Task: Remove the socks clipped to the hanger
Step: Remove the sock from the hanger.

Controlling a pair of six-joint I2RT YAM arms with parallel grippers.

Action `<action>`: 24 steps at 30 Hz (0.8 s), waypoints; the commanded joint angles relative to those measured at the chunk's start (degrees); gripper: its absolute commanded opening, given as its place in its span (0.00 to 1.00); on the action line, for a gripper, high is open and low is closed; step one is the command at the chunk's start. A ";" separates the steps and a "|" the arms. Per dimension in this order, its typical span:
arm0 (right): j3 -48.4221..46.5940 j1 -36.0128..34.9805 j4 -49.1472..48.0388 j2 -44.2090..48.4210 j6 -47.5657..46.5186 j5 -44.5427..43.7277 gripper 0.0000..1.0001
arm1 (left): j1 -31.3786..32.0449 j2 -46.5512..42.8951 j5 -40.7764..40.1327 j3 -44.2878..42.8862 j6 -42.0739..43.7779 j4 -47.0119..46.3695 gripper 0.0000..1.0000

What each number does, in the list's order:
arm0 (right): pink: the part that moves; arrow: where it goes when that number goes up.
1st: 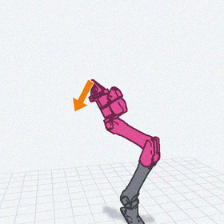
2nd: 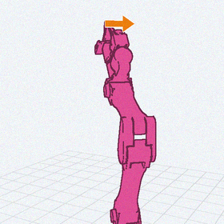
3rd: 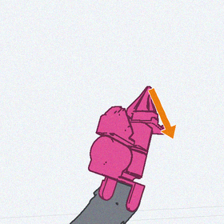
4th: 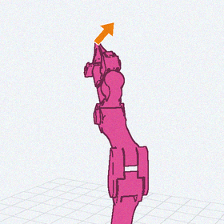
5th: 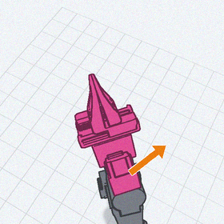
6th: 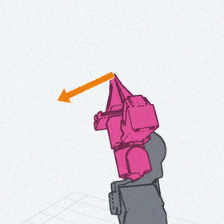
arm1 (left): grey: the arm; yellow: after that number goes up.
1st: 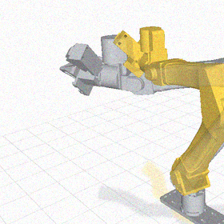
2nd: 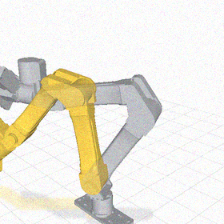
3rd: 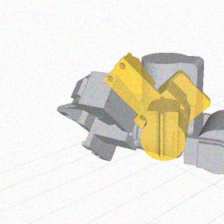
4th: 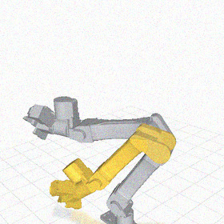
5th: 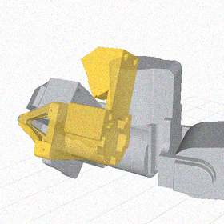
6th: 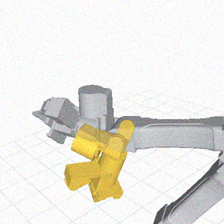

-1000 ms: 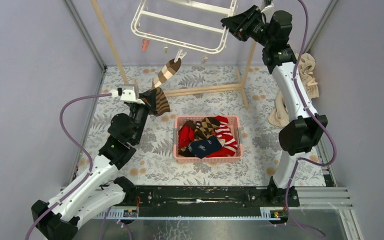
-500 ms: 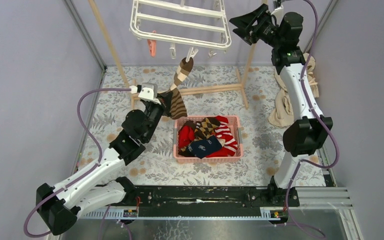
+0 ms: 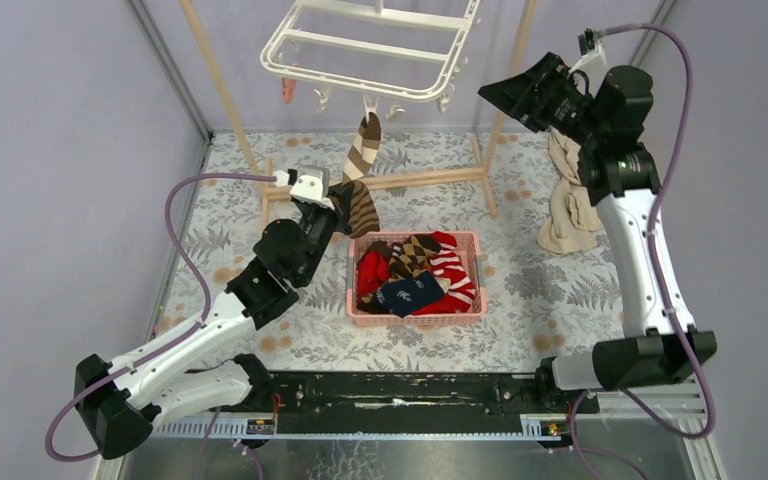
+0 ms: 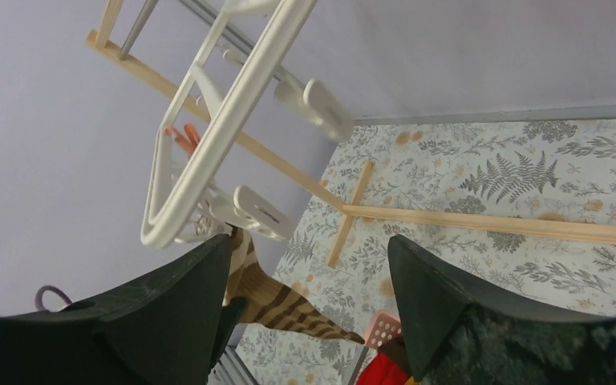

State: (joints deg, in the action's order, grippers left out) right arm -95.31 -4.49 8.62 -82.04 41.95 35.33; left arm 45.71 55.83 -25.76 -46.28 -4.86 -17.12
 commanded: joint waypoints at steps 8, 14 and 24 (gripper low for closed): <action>0.82 -9.46 2.56 8.17 -3.54 -1.23 0.77 | 4.04 -0.23 -6.83 -2.86 4.00 -0.92 0.00; -4.30 -19.44 2.42 5.22 -3.06 -3.94 0.77 | 5.47 -1.59 -8.44 -2.33 4.42 -0.41 0.00; -11.64 -28.45 2.07 -2.31 -2.65 -7.21 0.75 | 7.40 -2.48 -11.09 -1.32 5.80 0.02 0.00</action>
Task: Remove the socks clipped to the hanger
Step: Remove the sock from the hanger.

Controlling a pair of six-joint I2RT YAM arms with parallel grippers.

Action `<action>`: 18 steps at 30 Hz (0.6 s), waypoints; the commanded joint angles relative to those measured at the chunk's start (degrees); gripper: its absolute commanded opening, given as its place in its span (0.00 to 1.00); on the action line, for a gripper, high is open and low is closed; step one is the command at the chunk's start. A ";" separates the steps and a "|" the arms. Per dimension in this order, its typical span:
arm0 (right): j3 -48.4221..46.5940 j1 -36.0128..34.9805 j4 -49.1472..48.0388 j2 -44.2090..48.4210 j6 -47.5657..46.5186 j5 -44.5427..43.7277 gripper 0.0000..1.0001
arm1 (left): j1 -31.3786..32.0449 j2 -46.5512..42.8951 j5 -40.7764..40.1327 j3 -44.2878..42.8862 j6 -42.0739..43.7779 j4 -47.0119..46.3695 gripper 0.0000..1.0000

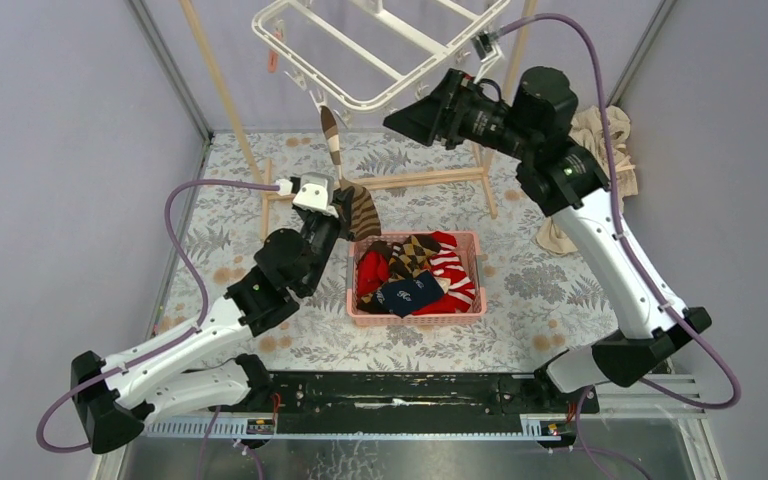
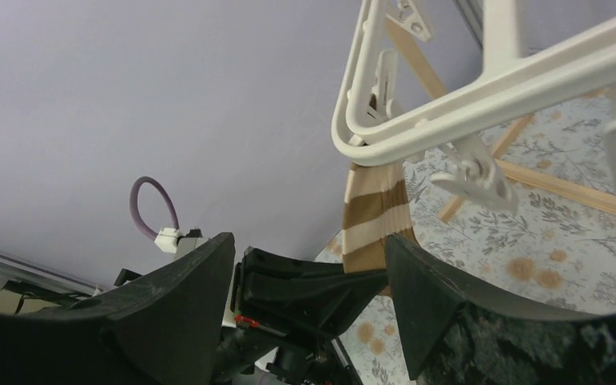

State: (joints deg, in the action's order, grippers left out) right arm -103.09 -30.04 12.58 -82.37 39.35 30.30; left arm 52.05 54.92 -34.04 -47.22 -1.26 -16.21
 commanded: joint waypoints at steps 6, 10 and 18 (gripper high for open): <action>-6.95 -7.25 -1.28 -4.72 -1.09 -5.25 0.75 | 2.36 -3.23 -4.56 1.06 1.73 0.19 0.00; -9.79 -10.16 -0.01 -7.02 -2.25 -7.57 0.75 | 3.11 -4.26 -6.04 2.42 1.58 0.53 0.00; -14.41 -15.62 2.17 -10.46 -4.54 -12.75 0.74 | 3.92 -6.43 -8.37 4.27 1.66 2.32 0.00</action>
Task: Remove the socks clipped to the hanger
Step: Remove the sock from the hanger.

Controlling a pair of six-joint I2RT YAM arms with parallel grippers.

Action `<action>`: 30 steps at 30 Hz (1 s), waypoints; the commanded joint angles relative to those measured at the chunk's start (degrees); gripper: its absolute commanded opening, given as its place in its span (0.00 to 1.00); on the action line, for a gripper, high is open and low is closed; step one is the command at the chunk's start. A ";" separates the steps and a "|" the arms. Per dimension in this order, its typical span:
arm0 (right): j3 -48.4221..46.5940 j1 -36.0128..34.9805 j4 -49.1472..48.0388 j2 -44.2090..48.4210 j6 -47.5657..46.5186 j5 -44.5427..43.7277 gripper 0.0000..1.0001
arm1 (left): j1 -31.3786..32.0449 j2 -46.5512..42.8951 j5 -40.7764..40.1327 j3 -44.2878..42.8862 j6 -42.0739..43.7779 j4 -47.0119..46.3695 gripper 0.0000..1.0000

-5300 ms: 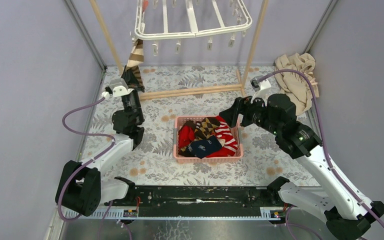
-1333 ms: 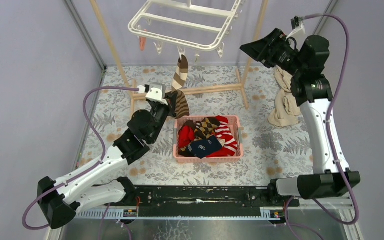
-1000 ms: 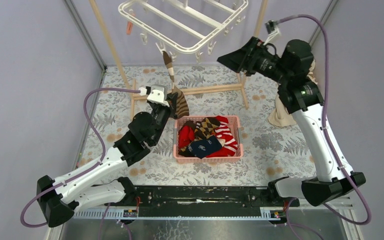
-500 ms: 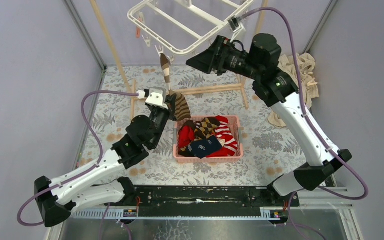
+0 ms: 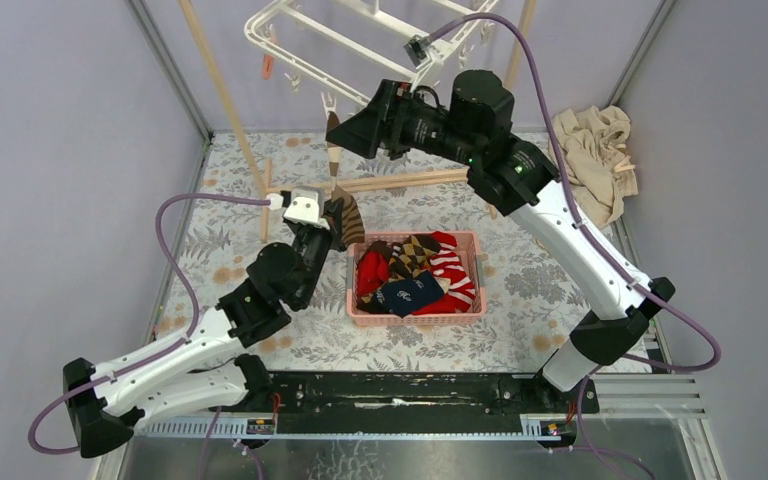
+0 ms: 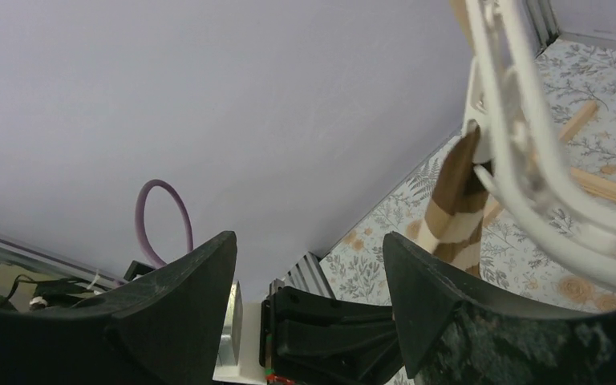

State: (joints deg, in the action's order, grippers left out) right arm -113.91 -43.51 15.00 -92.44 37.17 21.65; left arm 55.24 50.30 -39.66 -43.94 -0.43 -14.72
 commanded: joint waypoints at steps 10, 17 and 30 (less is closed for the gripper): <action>-6.89 -4.39 3.48 -2.92 -6.39 -11.25 0.73 | 1.52 -4.66 -4.40 2.81 0.55 2.38 0.00; -10.16 -4.59 10.22 -2.87 -12.35 -19.75 0.72 | 1.71 -3.79 -4.62 1.78 0.59 3.10 0.00; -13.29 -4.66 13.70 -4.75 -15.60 -27.12 0.72 | 2.81 -1.01 -5.17 0.78 0.60 3.10 0.00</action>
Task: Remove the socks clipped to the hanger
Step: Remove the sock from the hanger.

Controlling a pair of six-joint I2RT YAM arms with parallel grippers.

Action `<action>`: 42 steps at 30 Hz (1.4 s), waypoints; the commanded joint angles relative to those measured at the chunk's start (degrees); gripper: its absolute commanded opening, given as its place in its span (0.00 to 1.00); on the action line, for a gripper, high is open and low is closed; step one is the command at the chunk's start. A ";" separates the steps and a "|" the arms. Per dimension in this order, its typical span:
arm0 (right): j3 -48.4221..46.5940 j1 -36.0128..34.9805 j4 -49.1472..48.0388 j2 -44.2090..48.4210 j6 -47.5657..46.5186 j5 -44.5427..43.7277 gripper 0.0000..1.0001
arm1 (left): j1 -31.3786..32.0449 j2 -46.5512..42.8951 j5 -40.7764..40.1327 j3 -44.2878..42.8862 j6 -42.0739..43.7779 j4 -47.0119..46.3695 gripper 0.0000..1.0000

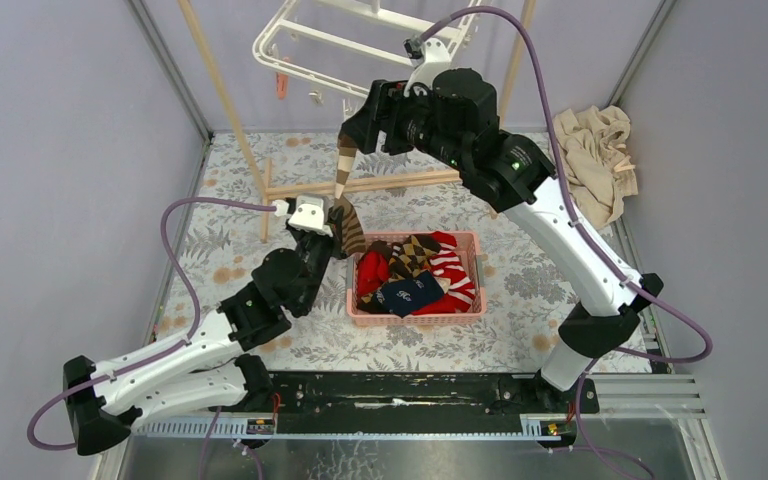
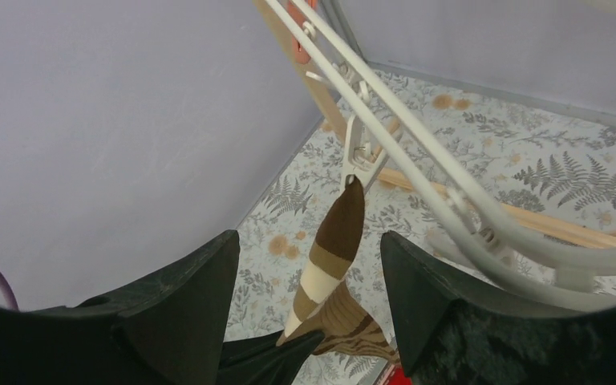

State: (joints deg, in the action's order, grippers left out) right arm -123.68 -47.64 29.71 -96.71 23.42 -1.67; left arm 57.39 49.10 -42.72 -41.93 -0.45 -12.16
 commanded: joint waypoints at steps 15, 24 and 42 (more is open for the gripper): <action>-7.14 -2.20 -1.22 -5.58 -0.83 -6.96 0.71 | 0.83 -0.61 -3.07 -0.25 1.61 0.02 0.00; -8.51 -3.85 -2.41 -7.40 -1.59 -13.32 0.71 | 0.82 -2.38 -2.99 0.48 2.24 -0.10 0.00; -13.21 -3.89 -2.39 -11.78 -4.49 -21.33 0.65 | 0.86 -2.61 -1.85 -0.08 2.29 -0.14 0.00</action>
State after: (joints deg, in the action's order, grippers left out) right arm -133.47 -51.24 29.95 -107.72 20.32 -19.79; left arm 57.78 47.27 -44.03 -41.98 1.02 -12.16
